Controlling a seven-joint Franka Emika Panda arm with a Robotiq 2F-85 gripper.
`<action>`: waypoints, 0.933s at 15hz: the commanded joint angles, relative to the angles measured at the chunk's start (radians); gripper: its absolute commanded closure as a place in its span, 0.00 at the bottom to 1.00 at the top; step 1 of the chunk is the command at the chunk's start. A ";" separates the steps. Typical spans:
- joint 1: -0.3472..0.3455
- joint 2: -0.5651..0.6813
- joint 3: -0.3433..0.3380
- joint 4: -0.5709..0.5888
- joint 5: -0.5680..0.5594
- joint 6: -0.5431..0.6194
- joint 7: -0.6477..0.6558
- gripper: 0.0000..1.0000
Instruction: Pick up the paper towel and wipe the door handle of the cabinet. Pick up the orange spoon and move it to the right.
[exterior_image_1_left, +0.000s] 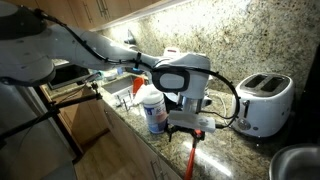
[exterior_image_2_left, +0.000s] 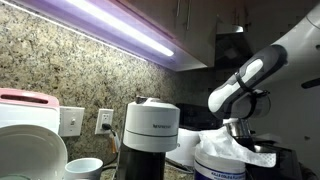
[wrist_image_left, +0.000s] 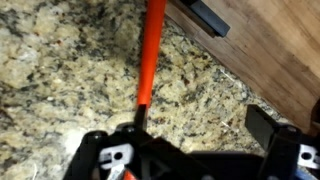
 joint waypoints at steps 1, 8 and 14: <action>0.003 -0.008 0.008 0.007 -0.011 0.024 -0.045 0.00; 0.003 -0.028 0.035 0.004 0.044 0.173 -0.139 0.00; 0.000 -0.049 0.064 0.015 0.057 0.216 -0.137 0.00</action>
